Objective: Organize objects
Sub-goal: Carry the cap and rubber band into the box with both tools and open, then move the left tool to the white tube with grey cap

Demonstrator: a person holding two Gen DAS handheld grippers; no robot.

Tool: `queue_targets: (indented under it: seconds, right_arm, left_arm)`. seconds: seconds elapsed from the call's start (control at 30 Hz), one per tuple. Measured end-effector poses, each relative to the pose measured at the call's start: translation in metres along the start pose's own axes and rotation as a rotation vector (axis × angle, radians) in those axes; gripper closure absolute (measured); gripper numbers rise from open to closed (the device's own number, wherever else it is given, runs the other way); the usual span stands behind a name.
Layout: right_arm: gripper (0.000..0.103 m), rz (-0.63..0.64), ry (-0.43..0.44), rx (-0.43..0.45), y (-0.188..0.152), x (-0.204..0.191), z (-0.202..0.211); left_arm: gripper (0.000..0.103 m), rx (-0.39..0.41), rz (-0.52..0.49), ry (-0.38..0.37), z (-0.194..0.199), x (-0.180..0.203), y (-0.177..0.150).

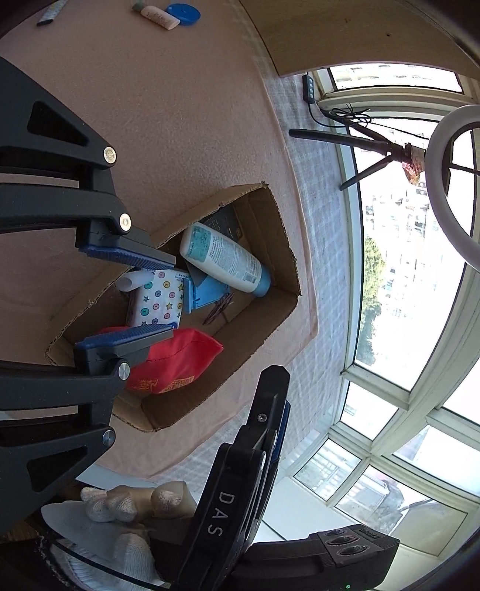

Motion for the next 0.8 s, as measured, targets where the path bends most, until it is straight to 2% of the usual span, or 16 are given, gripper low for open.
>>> queue_targets:
  seconds: [0.37, 0.6, 0.8]
  right_arm:
    - [0.054, -0.004, 0.032, -0.022, -0.012, -0.026, 0.003]
    - [0.053, -0.008, 0.089, -0.041, -0.025, -0.059, 0.005]
    - [0.053, -0.038, 0.129, -0.041, -0.035, -0.082, 0.011]
  left_arm:
    - [0.069, 0.018, 0.057, 0.054, 0.041, -0.037, -0.025]
    - [0.069, 0.038, 0.115, 0.117, 0.085, -0.085, -0.052]
    - [0.069, 0.063, 0.205, 0.172, 0.124, -0.136, -0.075]
Point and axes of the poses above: each gripper's, at about its wrist camera, not at the fingertips, and z roughly against the way its jaws point, x to its right, y to its top, the point moved 2 cm from there along -z, roughly the way its jaws point, and after that the axes turned 5 degrees about -y, right-handed, at the moved point
